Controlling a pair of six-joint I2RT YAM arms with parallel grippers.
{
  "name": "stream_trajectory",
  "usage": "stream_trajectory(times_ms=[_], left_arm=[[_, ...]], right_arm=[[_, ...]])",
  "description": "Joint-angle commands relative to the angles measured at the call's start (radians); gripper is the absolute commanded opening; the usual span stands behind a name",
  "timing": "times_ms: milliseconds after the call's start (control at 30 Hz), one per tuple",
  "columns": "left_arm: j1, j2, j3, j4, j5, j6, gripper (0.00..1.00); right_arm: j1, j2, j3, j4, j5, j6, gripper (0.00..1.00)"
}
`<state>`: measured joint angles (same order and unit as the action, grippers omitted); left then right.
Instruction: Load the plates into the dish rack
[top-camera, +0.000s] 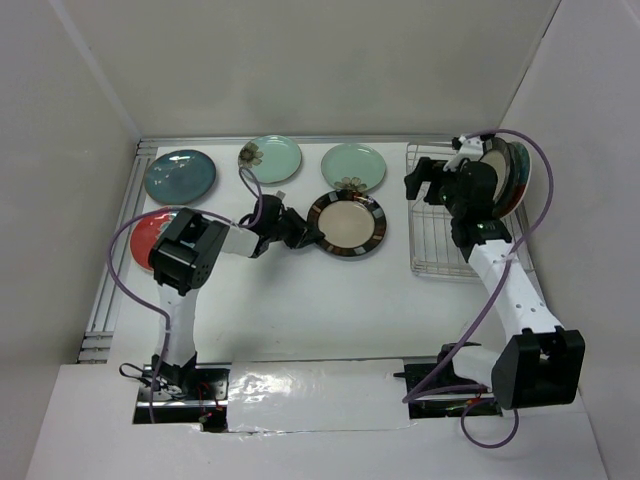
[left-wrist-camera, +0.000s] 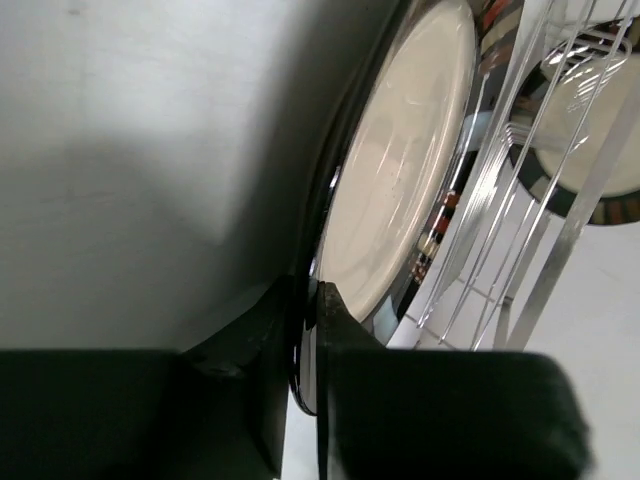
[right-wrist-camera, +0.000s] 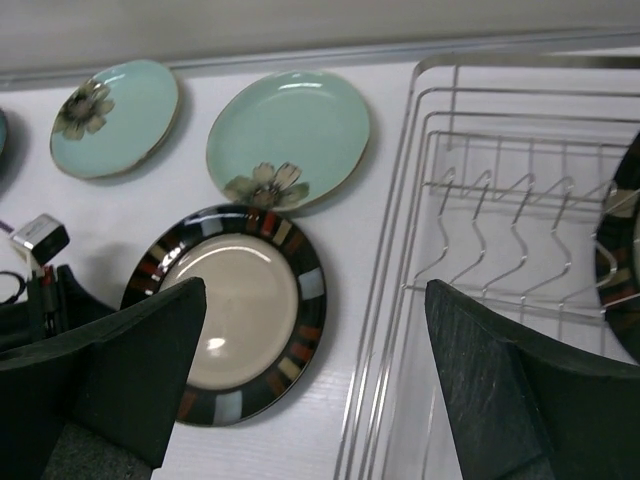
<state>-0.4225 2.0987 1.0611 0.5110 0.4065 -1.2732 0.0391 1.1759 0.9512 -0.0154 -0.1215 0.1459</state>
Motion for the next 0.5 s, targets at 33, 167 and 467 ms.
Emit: stream_trajectory(times_ms=[33, 167, 467], left_arm=[[-0.004, -0.043, -0.059, -0.026, -0.04, 0.052, 0.15], [0.007, -0.168, -0.136, -0.077, -0.02, 0.115, 0.0], [0.137, -0.528, -0.352, -0.005, 0.213, 0.195, 0.0]], right_arm=[[0.05, -0.044, -0.015, -0.021, -0.009, 0.017, 0.96], [0.074, -0.035, -0.005, -0.063, -0.072, 0.049, 0.96], [0.084, 0.036, 0.004, -0.119, -0.3, 0.125, 0.98]])
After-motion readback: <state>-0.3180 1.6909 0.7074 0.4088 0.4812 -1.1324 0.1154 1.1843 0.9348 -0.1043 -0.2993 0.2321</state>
